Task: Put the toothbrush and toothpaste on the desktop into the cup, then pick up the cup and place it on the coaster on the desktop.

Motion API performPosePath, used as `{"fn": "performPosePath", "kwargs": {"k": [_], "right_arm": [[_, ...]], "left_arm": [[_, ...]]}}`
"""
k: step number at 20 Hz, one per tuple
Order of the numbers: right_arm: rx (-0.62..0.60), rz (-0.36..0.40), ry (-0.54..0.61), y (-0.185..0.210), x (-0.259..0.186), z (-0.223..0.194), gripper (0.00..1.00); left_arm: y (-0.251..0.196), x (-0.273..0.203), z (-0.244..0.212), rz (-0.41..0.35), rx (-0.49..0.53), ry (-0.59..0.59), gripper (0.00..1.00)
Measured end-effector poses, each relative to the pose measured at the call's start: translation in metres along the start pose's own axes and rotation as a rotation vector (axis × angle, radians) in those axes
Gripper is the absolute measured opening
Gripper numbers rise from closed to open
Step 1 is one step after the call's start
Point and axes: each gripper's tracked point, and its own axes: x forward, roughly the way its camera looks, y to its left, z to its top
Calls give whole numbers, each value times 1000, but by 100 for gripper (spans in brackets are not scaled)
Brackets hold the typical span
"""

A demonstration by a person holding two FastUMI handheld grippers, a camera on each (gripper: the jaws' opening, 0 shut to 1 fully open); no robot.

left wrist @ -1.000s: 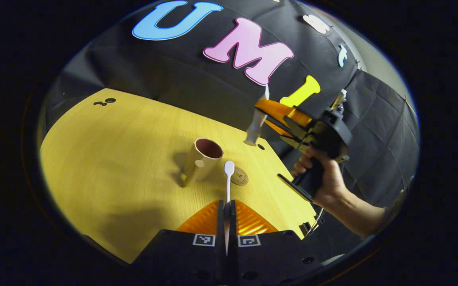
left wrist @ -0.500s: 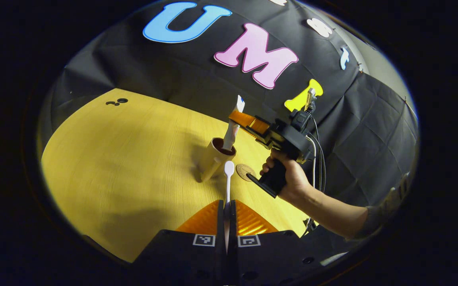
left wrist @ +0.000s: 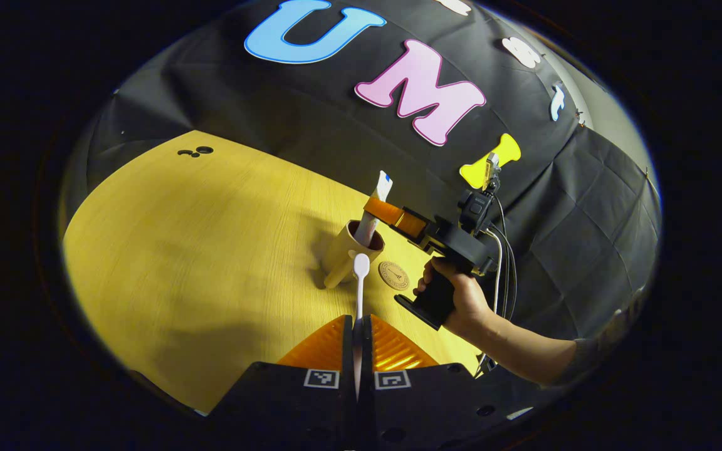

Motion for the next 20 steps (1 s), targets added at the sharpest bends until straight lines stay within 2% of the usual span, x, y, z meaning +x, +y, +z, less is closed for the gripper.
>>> {"fn": "performPosePath", "kwargs": {"k": [1,2,5,6,7,8,10,11,12,14,18,19,20], "right_arm": [[0,1,15,0,-2,-3,24],[-6,-6,29,-1,-2,-7,31],[-6,-2,74,-2,-10,-18,36],[-7,5,85,0,-12,-21,43],[-15,10,86,2,-16,-20,36],[-24,12,89,2,-19,-21,50],[-26,22,102,2,-24,-22,54],[-19,25,111,2,-28,-22,49],[-11,31,114,1,-32,-22,62],[-3,42,126,-1,-43,-22,65],[32,69,160,-6,-72,-28,65],[31,71,173,-9,-79,-31,55],[30,77,189,-12,-88,-37,65]], "left_arm": [[-1,1,0,2,0,-3,6],[-3,2,3,1,-2,-7,6],[-7,4,6,6,-15,-17,6],[-8,6,8,6,-19,-23,6],[-10,8,9,8,-22,-30,6],[-12,9,12,10,-24,-35,6],[-14,13,18,15,-22,-52,6],[-17,18,22,15,-21,-63,6],[-20,21,28,14,-20,-78,6],[-23,28,40,7,-22,-113,6],[-29,50,75,9,-10,-208,6],[-31,57,83,10,-5,-234,6],[-32,61,96,10,-3,-265,6]]}}
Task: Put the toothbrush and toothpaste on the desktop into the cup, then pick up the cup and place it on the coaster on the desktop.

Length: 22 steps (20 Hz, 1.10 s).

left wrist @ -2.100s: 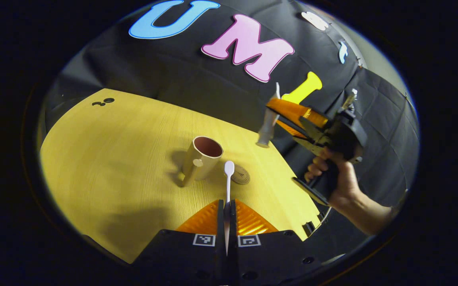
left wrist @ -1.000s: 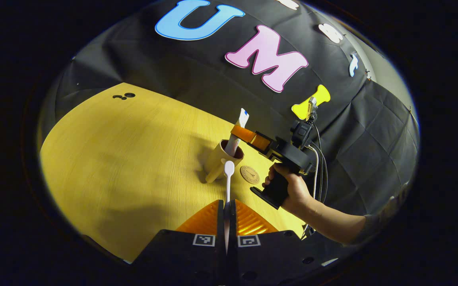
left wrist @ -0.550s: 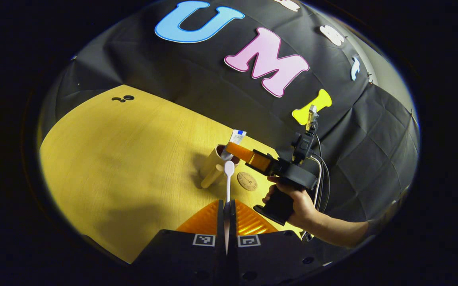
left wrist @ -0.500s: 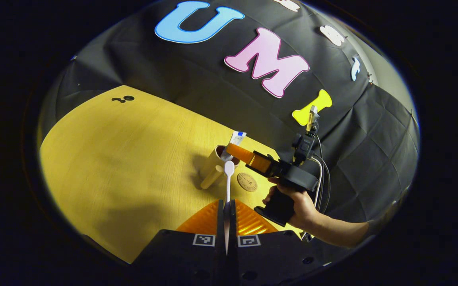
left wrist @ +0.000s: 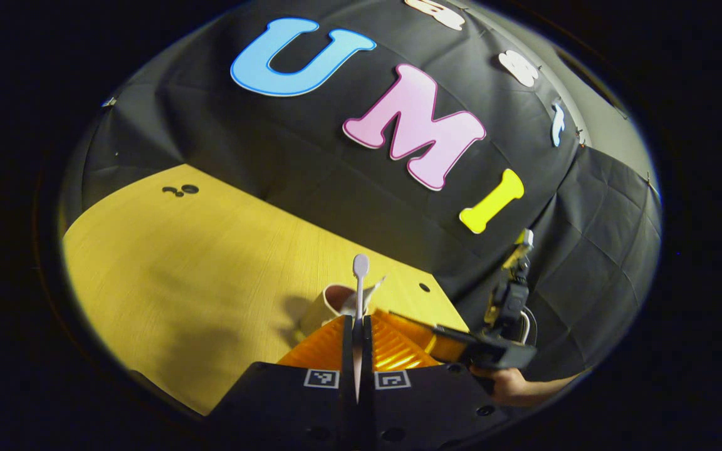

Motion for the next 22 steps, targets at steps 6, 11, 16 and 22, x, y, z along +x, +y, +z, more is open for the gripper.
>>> {"fn": "performPosePath", "kwargs": {"k": [6,11,16,22], "right_arm": [[-2,26,115,-16,-51,-42,65],[37,27,170,-27,-87,-68,65],[72,45,249,-27,-119,-101,65],[95,28,284,-41,-141,-119,65]], "left_arm": [[-9,46,56,-19,-19,-199,6],[-7,74,88,-27,12,-340,6],[1,114,85,4,89,-370,6],[19,161,50,63,190,-315,6]]}}
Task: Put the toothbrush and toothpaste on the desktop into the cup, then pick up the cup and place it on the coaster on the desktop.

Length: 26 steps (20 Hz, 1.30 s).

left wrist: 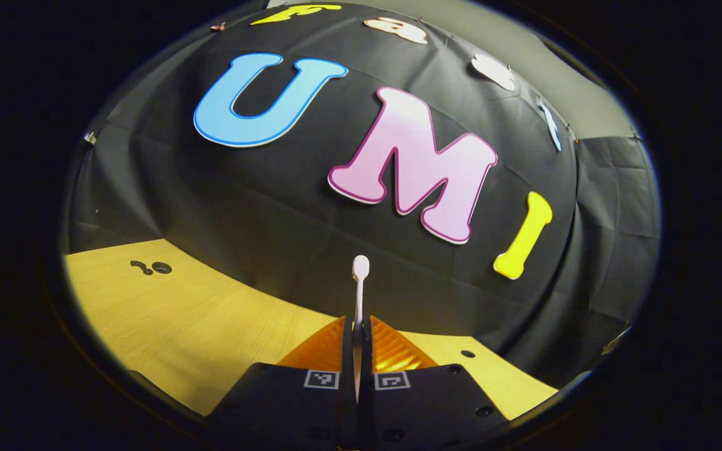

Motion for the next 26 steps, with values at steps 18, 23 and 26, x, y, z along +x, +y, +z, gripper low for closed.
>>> {"fn": "performPosePath", "kwargs": {"k": [18,23,26], "right_arm": [[41,-31,-45,-6,-6,9,55],[60,-41,-58,-1,-12,8,65],[60,-38,-55,5,-15,2,65]], "left_arm": [[3,-19,-72,35,56,172,25],[6,-46,-73,56,70,227,36],[4,-68,-75,45,81,291,65]]}}
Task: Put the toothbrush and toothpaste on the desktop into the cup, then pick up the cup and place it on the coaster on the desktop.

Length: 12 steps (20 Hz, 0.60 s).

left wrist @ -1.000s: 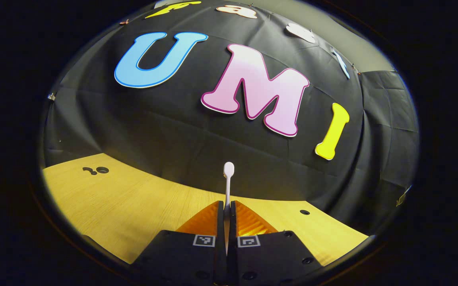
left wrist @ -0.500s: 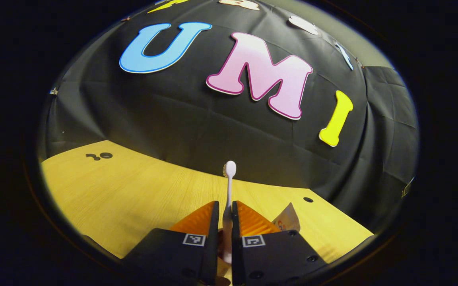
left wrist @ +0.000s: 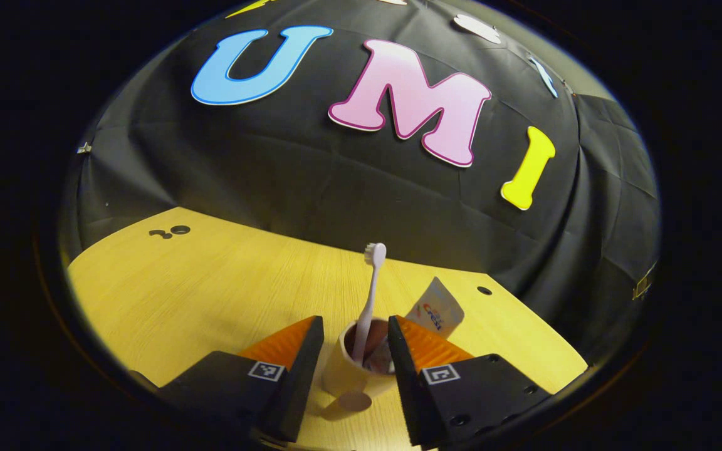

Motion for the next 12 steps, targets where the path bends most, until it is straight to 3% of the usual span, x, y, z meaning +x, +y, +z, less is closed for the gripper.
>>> {"fn": "performPosePath", "kwargs": {"k": [4,7,8,9,10,12], "right_arm": [[20,12,12,5,-8,-7,65],[30,8,-1,6,-15,-8,65],[39,8,-1,6,-18,-9,66],[49,4,-5,6,-20,-10,65],[57,0,-6,6,-24,-11,65],[71,-17,-13,2,-31,-13,65]], "left_arm": [[-15,-28,-15,-57,65,116,78],[-21,-37,-43,-96,112,268,89],[-19,-39,-51,-92,132,317,90],[-16,-39,-58,-88,153,366,82],[-14,-38,-67,-86,171,416,90],[-5,-34,-82,-79,215,505,90]]}}
